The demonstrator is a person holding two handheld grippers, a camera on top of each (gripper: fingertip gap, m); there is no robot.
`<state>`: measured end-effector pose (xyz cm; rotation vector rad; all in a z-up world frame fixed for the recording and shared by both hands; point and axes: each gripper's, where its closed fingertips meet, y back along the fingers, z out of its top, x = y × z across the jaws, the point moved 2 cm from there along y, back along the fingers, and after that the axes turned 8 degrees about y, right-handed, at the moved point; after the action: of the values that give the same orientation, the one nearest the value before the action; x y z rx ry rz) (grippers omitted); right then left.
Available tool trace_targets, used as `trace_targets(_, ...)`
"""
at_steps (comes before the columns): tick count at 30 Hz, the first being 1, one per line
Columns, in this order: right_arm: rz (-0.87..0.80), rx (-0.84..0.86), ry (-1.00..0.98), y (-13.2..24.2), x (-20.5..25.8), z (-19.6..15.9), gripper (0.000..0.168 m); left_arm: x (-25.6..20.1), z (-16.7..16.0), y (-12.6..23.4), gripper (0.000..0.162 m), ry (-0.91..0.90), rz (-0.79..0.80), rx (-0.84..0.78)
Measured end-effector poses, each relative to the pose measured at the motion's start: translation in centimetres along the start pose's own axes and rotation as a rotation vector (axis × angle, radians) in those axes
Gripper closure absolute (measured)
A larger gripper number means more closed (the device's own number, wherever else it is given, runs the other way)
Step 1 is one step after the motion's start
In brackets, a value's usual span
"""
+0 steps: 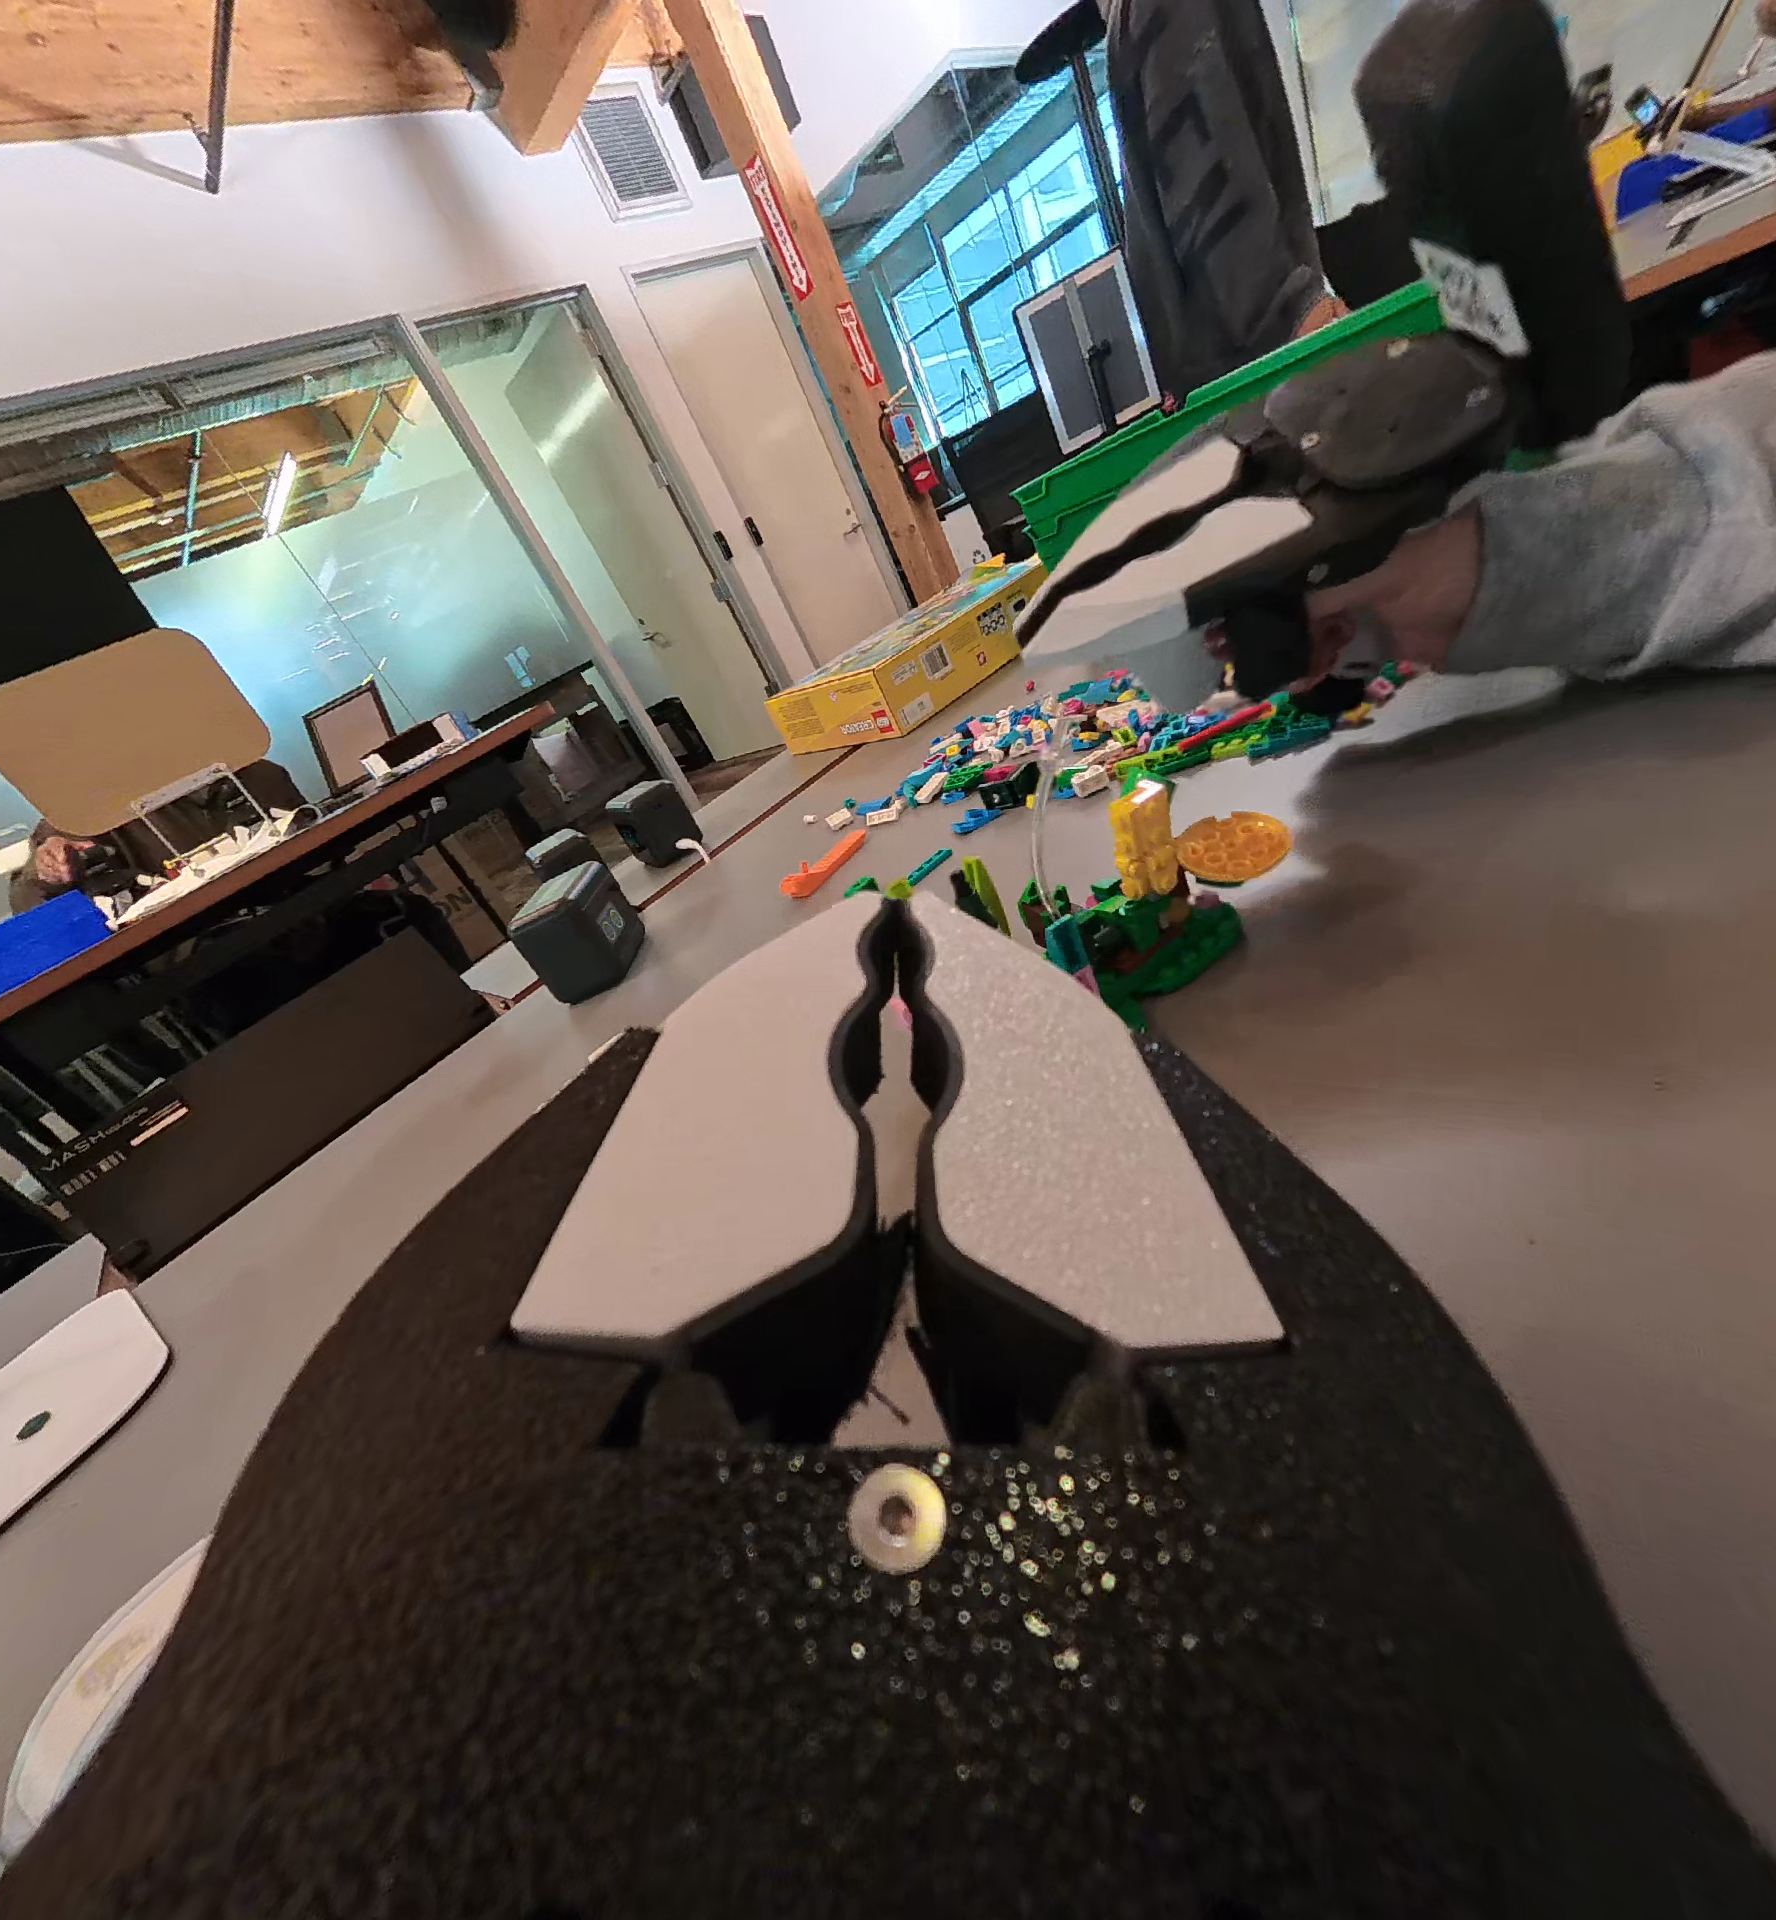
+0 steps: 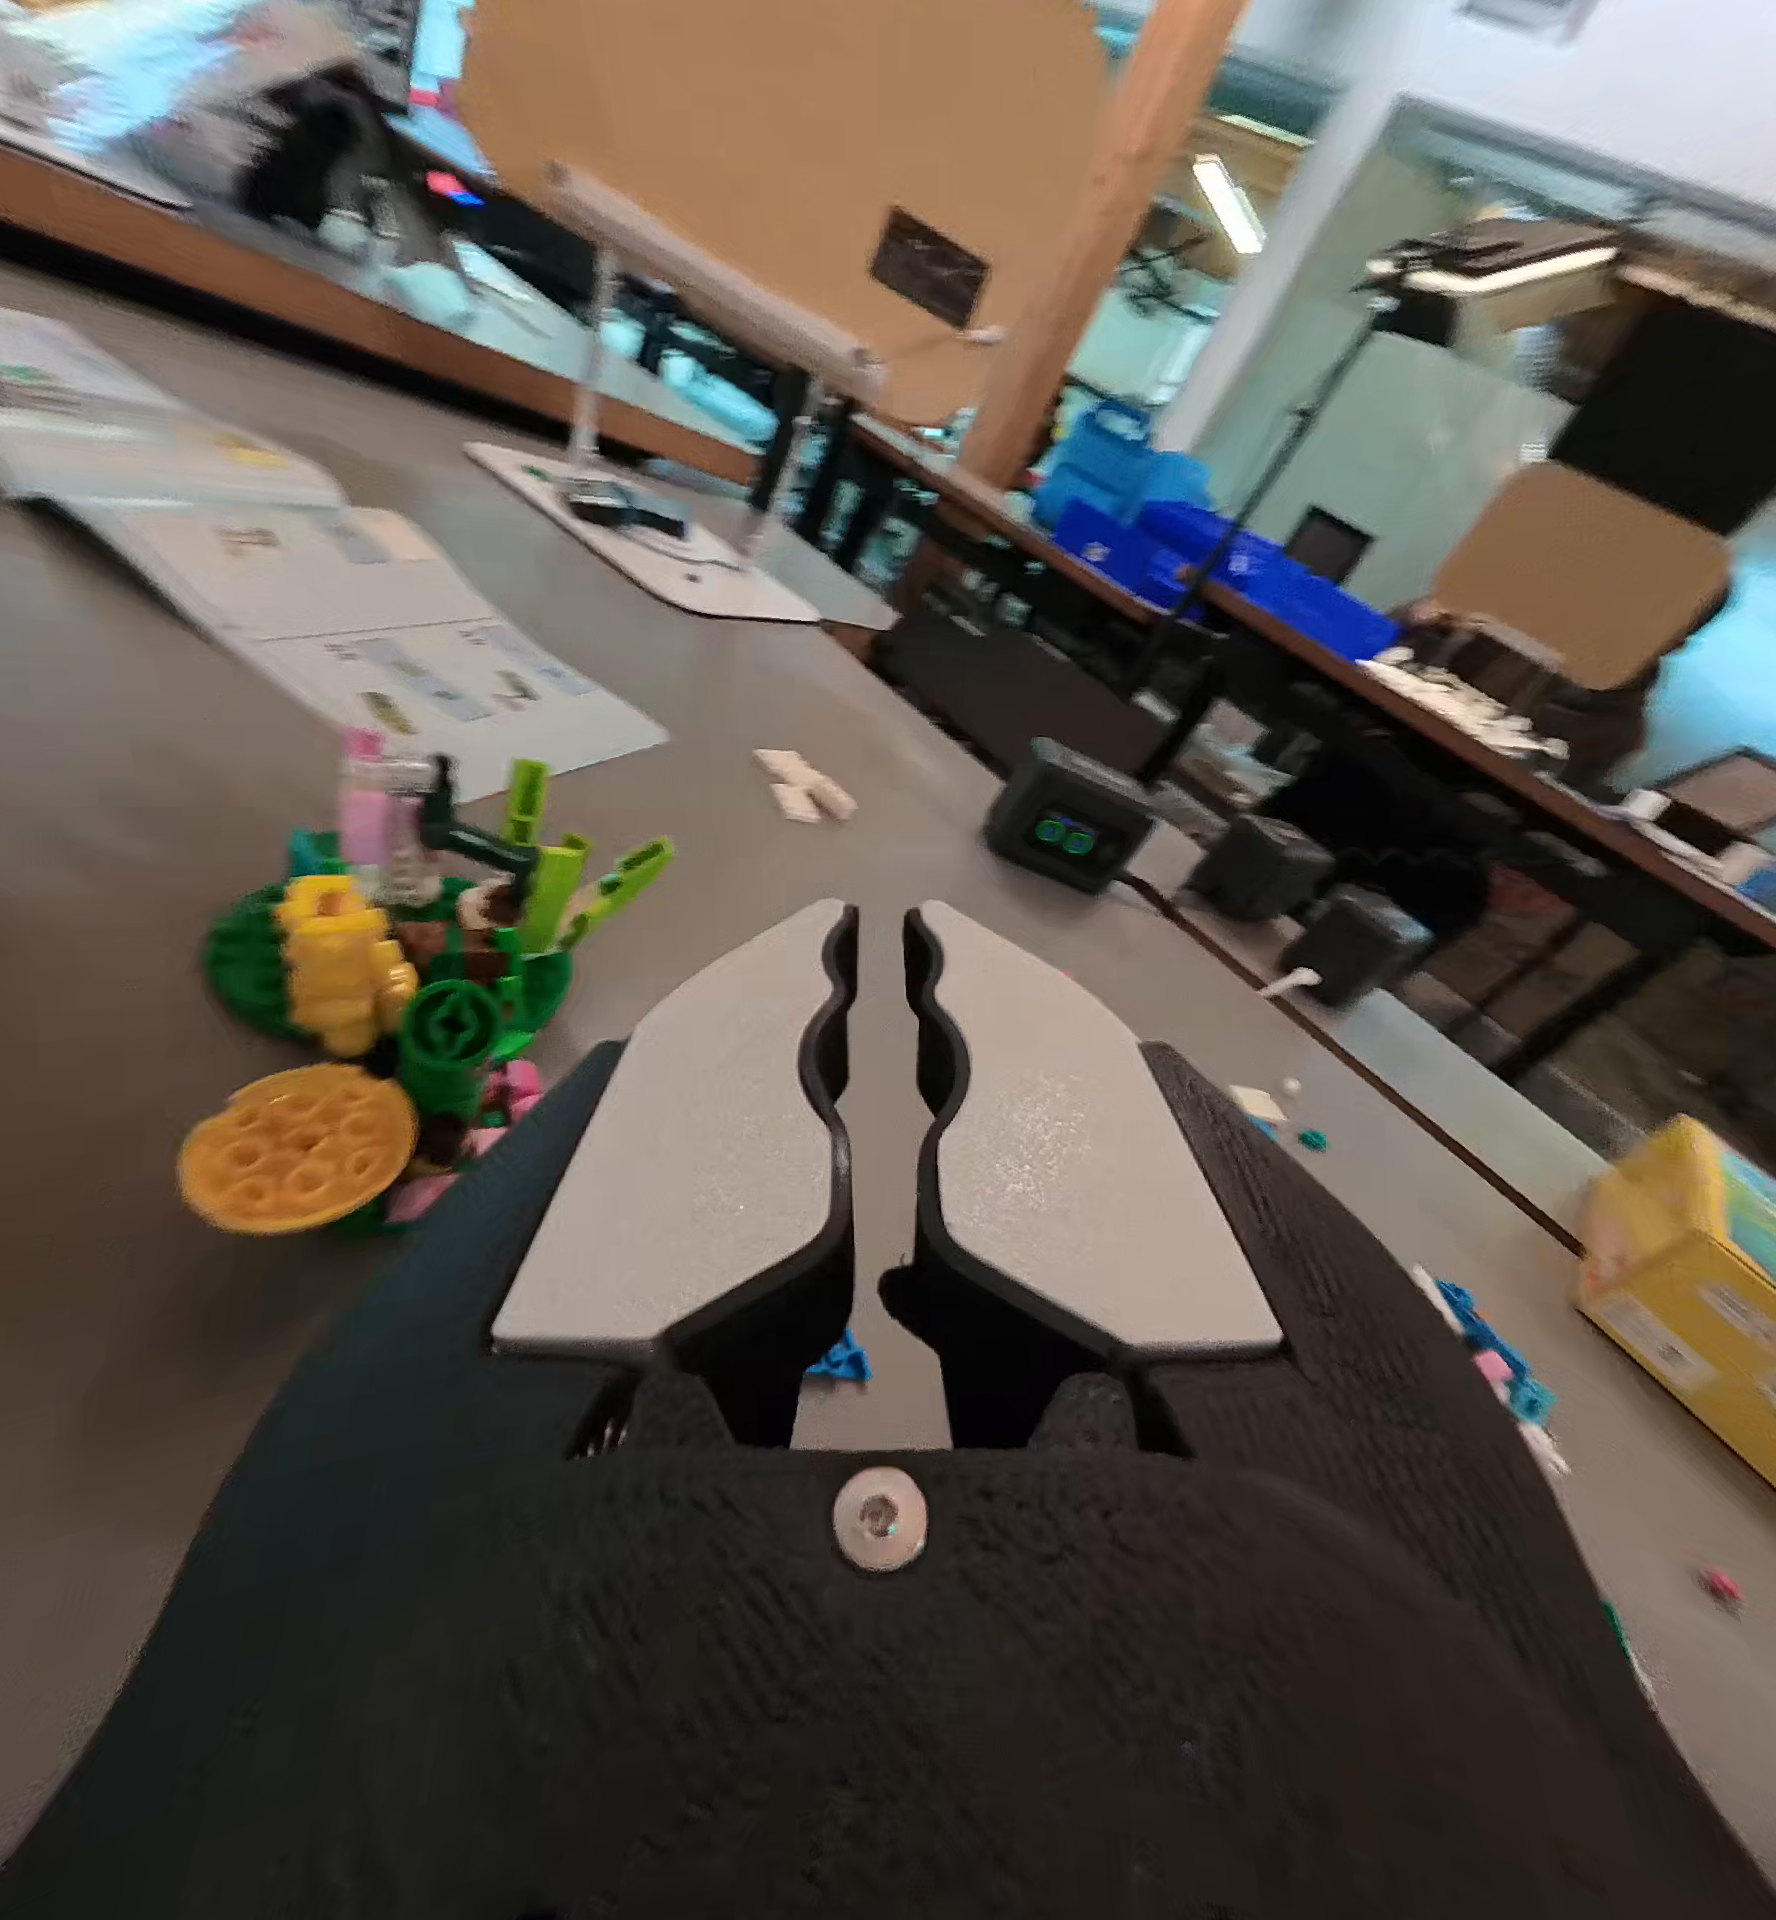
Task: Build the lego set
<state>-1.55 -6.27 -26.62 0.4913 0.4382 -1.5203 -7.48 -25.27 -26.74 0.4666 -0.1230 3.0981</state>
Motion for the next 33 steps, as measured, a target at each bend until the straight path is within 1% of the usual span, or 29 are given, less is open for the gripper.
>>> trace_targets(4, 0.232, -0.065, -0.047, 1.5, 0.9, 1.9, 0.149, -0.7, -0.5, -0.2, 0.162, -0.052, -0.025, 0.026)
trace_targets(5, 0.297, -0.065, -0.073, 1.9, 1.2, 2.1, 0.143, -1.0, -0.7, -0.3, 0.162, -0.074, -0.032, 0.037)
trace_targets(8, 0.508, 0.013, -0.149, 2.8, 2.9, 1.6, 0.12, -1.5, -1.2, -0.8, 0.162, -0.138, -0.036, 0.063)
trace_targets(9, 0.562, 0.045, -0.172, 2.9, 3.6, 1.3, 0.116, -1.5, -1.3, -0.9, 0.162, -0.151, -0.039, 0.069)
trace_targets(14, 0.686, 0.157, -0.256, 2.0, 6.7, 0.2, 0.102, -1.5, -1.6, -1.1, 0.162, -0.168, -0.045, 0.074)
trace_targets(16, 0.722, 0.198, -0.265, 1.6, 7.7, 0.2, 0.1, -1.6, -1.6, -1.2, 0.162, -0.172, -0.046, 0.076)
trace_targets(18, 0.734, 0.232, -0.257, 1.2, 8.2, 0.2, 0.1, -1.7, -1.7, -1.2, 0.162, -0.179, -0.048, 0.077)
trace_targets(22, 0.744, 0.277, -0.242, 0.5, 8.7, 0.7, 0.107, -1.8, -1.7, -1.2, 0.162, -0.19, -0.054, 0.081)
trace_targets(24, 0.737, 0.324, -0.216, 0.1, 9.0, 0.5, 0.115, -2.0, -1.7, -1.5, 0.162, -0.196, -0.057, 0.083)
trace_targets(26, 0.716, 0.396, -0.136, 0.0, 9.2, -0.2, 0.126, -2.0, -1.7, -1.6, 0.162, -0.2, -0.059, 0.084)
trace_targets(28, 0.689, 0.432, -0.066, -0.1, 9.3, -0.7, 0.136, -2.1, -1.7, -1.6, 0.162, -0.205, -0.058, 0.083)
trace_targets(33, 0.601, 0.444, -0.082, -1.3, 8.9, -0.8, 0.137, -2.2, -1.7, -1.6, 0.162, -0.215, -0.06, 0.086)
